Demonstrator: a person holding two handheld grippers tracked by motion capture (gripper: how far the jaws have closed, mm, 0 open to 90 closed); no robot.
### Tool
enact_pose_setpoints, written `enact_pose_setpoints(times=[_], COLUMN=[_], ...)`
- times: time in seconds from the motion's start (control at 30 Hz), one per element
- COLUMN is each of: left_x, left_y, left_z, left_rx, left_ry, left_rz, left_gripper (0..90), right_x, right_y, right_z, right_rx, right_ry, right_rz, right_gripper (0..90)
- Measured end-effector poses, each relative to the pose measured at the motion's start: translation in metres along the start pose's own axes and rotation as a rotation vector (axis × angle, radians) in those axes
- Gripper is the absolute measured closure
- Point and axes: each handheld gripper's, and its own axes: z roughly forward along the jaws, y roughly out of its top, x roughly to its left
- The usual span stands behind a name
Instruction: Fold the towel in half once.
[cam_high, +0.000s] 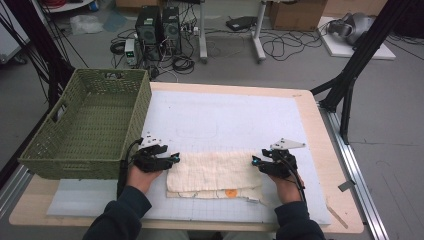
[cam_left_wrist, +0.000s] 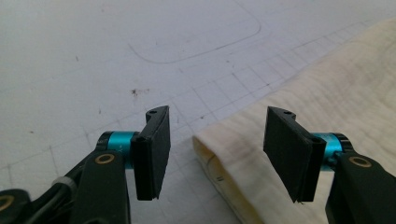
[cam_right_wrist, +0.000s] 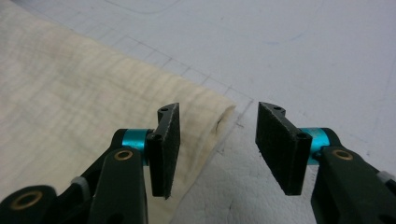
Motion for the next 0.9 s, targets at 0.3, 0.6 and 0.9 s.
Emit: enact_pose_setpoints(times=[0.3, 0.6, 0.9], left_x=[0.002, 0.008, 0.020], left_y=[-0.004, 0.014, 0.035], left_z=[0.005, 0.009, 0.025], left_rx=[0.059, -0.057, -0.101], left_ry=[-0.040, -0.003, 0.039], left_rz=[0.024, -0.004, -0.015], left_gripper=[74.3, 84.2, 84.1], right_x=[0.004, 0.003, -0.011], right_y=[-0.005, 0.001, 0.029], right_z=[0.017, 0.017, 0.034], right_rx=[0.066, 0.014, -0.011], right_ry=[0.064, 0.015, -0.045], right_rz=[0.015, -0.050, -0.050], right_gripper=[77.6, 85.2, 85.1])
